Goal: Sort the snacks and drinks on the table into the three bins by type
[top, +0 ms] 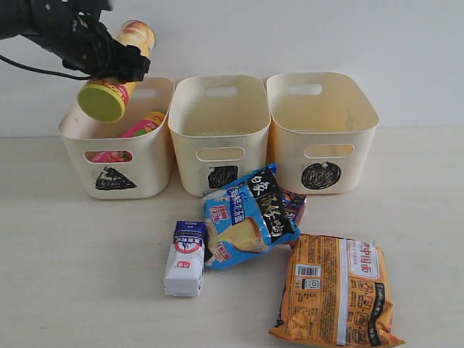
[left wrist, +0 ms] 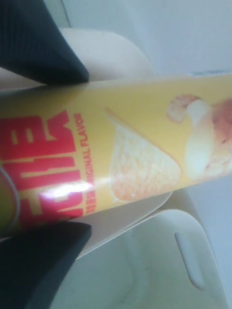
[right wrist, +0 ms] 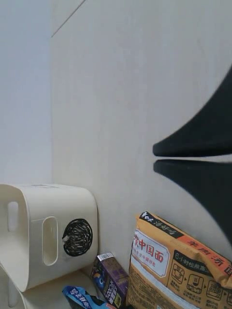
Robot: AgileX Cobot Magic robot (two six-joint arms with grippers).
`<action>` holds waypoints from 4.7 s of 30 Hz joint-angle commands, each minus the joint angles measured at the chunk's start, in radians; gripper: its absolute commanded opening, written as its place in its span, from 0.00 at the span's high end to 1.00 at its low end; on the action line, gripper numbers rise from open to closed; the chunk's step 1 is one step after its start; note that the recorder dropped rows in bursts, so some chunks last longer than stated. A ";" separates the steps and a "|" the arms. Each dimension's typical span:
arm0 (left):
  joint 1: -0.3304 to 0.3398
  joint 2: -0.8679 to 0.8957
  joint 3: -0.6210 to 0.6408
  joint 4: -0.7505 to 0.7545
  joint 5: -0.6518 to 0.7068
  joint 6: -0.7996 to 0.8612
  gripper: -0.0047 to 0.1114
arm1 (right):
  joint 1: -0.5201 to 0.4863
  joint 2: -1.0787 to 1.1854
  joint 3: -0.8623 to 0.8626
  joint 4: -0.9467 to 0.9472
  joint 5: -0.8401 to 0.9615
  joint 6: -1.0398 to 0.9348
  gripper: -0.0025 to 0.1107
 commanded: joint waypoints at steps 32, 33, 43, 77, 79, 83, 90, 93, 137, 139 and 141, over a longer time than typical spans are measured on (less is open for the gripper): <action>0.034 0.113 -0.002 0.016 -0.080 0.057 0.24 | -0.008 -0.005 0.000 -0.005 -0.008 0.001 0.98; 0.034 0.113 -0.002 0.016 -0.071 0.057 0.24 | -0.008 -0.005 0.000 -0.005 -0.008 0.001 0.98; 0.034 0.105 -0.101 0.016 0.151 0.057 0.24 | -0.008 -0.005 0.000 -0.005 -0.008 0.001 0.98; 0.034 -0.323 0.248 0.048 0.437 0.060 0.92 | -0.008 -0.005 0.000 -0.005 -0.010 0.001 0.98; 0.034 -0.369 0.312 0.045 0.418 0.056 0.92 | -0.008 -0.005 0.000 -0.005 -0.010 0.001 0.98; 0.034 -0.483 0.452 0.045 0.361 0.056 0.92 | -0.008 -0.005 0.000 -0.005 -0.010 0.001 0.98; 0.034 -0.644 0.617 0.037 0.359 0.004 0.92 | -0.008 -0.005 0.000 -0.005 -0.010 0.001 0.98; 0.034 -0.720 0.681 0.039 0.354 0.004 0.92 | -0.008 -0.005 0.000 -0.005 -0.010 0.001 0.98; 0.034 -1.880 1.614 0.010 -0.327 -0.116 0.92 | -0.008 -0.005 0.000 -0.005 -0.010 0.001 0.98; 0.034 -1.892 1.648 0.087 -0.355 -0.180 0.92 | -0.008 -0.005 0.000 -0.005 -0.010 0.001 0.98; 0.040 -1.913 1.680 0.094 -0.355 -0.180 0.92 | -0.008 -0.005 0.000 -0.005 -0.010 0.001 0.98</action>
